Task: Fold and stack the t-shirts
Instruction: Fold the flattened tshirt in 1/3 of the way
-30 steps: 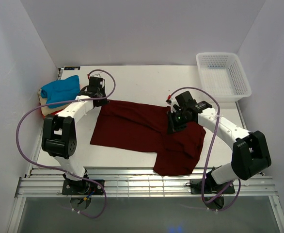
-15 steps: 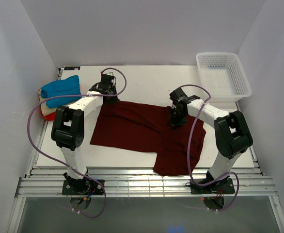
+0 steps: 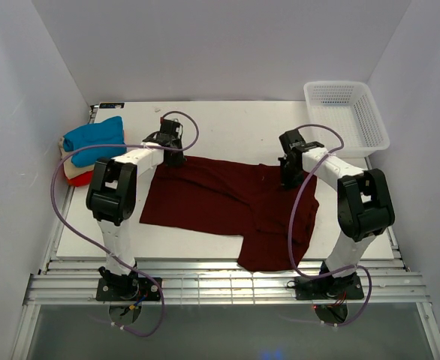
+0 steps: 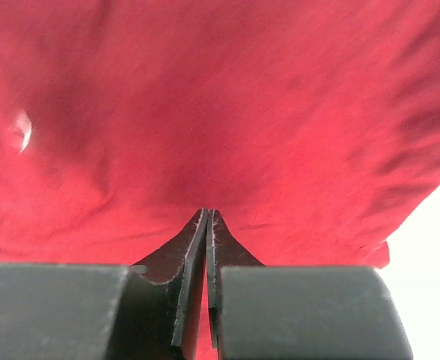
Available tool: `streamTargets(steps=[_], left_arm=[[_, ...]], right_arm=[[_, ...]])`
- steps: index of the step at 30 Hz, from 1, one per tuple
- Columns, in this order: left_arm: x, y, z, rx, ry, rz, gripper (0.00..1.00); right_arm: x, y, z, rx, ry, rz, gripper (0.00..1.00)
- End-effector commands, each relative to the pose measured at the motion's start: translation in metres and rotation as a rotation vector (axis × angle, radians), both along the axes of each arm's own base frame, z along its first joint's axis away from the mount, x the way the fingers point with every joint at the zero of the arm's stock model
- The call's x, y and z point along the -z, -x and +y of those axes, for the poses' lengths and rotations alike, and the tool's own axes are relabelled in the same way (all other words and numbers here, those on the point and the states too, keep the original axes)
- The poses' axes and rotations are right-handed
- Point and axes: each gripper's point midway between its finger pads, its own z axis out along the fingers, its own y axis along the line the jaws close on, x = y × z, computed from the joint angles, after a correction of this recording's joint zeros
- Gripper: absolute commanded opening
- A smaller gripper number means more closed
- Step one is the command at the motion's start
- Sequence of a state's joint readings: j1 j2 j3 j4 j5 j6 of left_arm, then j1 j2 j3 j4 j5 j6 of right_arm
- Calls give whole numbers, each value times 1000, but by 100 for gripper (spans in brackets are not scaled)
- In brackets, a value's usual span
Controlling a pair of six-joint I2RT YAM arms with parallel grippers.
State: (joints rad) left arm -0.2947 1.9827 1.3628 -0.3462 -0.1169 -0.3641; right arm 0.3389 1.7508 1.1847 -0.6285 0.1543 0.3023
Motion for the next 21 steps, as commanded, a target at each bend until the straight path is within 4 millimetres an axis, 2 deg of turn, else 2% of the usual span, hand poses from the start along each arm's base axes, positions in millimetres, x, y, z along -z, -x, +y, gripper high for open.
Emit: streamTargets(steps=[1,4,10,15,19,21], left_arm=[[-13,-19,-2,3,-9,-61,1],[-3,-23,-1,2,-24,-47,0],[16,-23,7,-18,-59,-10,0],[27,-8,26,-80,-94,28,0],[26,8,39,-127,-109,42,0],[22,15,42,-139,-104,39,0]], right_arm=[[-2,-28,-16,39,22,-38,8],[4,-41,-24,56,19,-31,8],[20,-56,-34,70,20,8,8],[39,-49,-44,74,66,78,8],[39,-52,-53,91,95,80,8],[36,-61,-54,101,87,68,8]])
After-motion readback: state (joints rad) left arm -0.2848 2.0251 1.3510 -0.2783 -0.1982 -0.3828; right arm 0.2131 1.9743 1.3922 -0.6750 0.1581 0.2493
